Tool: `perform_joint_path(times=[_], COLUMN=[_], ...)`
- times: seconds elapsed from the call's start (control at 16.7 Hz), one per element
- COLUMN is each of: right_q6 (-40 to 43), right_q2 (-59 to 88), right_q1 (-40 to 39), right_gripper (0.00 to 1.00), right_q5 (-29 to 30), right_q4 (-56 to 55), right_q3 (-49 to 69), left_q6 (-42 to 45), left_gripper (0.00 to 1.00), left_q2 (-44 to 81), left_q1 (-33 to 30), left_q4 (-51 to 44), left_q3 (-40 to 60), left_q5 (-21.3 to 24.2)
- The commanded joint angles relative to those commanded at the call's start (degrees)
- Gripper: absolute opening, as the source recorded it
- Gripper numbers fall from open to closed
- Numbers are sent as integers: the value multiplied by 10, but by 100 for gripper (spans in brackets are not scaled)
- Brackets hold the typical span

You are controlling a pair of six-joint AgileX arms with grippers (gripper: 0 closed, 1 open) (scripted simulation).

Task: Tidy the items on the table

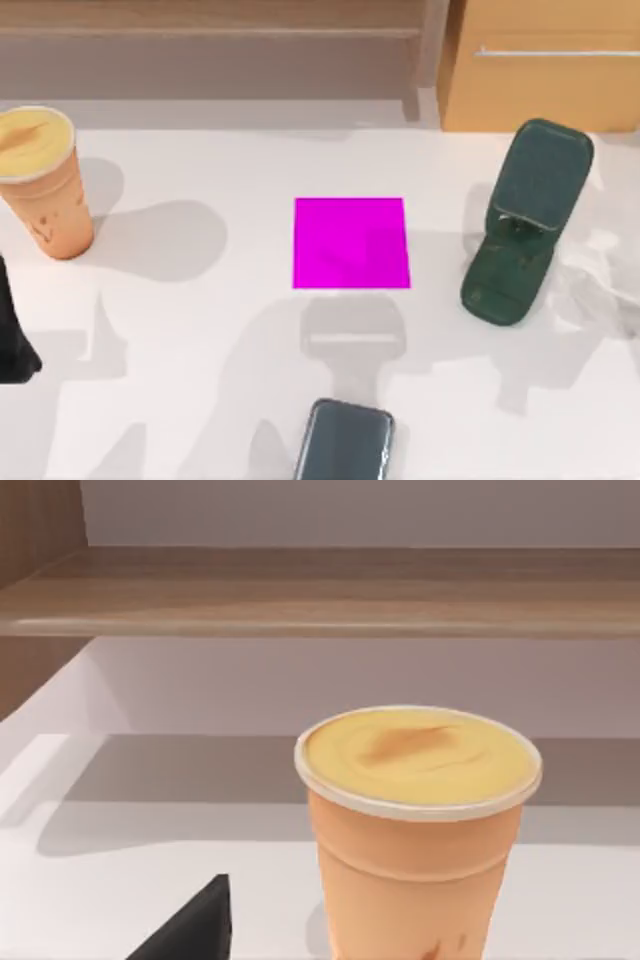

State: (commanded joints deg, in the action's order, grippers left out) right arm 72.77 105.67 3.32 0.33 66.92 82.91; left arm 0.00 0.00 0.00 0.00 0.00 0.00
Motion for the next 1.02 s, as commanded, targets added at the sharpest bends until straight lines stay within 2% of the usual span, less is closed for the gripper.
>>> perform_joint_path(times=[0.24, 0.48, 0.78, 1.02], right_q6=[28, 102, 257, 412], right_q2=[1, 28, 123, 247], right_q1=[-26, -80, -176, -259], right_gripper=[0, 0, 0, 0], right_q5=[52, 130, 196, 183], right_q4=[23, 69, 135, 178], right_q3=[82, 253, 517, 682], left_q6=[0, 0, 0, 0], left_gripper=[100, 100, 100, 100], left_q2=[0, 0, 0, 0], left_q1=[0, 0, 0, 0], left_q4=[0, 0, 0, 0], left_q3=[0, 0, 0, 0], left_q5=[0, 0, 0, 0])
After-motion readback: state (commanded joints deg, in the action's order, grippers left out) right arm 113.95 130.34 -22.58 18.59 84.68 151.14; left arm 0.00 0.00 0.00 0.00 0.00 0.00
